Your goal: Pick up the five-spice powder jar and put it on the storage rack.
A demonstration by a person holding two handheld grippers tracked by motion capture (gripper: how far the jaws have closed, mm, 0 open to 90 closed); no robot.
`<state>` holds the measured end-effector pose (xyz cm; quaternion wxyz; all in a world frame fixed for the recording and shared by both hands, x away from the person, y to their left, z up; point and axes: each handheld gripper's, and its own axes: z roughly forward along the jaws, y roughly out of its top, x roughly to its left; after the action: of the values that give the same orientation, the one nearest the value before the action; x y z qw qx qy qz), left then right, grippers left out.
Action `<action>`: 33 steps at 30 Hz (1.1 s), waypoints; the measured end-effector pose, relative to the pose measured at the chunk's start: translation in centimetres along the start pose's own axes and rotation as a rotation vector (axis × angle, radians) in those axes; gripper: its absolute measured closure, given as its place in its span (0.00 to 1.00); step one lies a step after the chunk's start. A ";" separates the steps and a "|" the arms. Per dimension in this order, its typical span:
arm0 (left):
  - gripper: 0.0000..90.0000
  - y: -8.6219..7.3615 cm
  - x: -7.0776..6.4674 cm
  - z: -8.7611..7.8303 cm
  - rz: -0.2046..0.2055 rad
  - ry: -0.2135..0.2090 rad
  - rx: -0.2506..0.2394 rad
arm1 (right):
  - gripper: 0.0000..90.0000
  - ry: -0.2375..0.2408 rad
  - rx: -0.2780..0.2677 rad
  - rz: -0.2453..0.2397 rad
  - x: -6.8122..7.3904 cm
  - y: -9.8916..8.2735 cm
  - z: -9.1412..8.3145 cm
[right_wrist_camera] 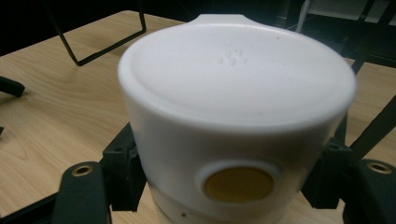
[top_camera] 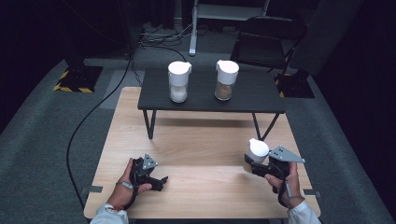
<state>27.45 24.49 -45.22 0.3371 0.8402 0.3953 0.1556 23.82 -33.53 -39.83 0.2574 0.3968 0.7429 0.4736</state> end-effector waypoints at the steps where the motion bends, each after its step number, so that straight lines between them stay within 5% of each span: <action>1: 0.00 0.0 0.0 0.0 0.001 0.000 0.000 | 0.33 -0.004 -0.003 0.002 0.0 0.2 -0.1; 33: 0.00 0.0 0.0 0.0 -0.001 0.002 -0.001 | 0.33 -0.078 -0.045 -0.032 0.6 8.8 -2.5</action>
<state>27.42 24.48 -45.23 0.3373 0.8398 0.3957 0.1564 24.71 -32.20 -30.77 0.3027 0.3970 0.7278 0.4702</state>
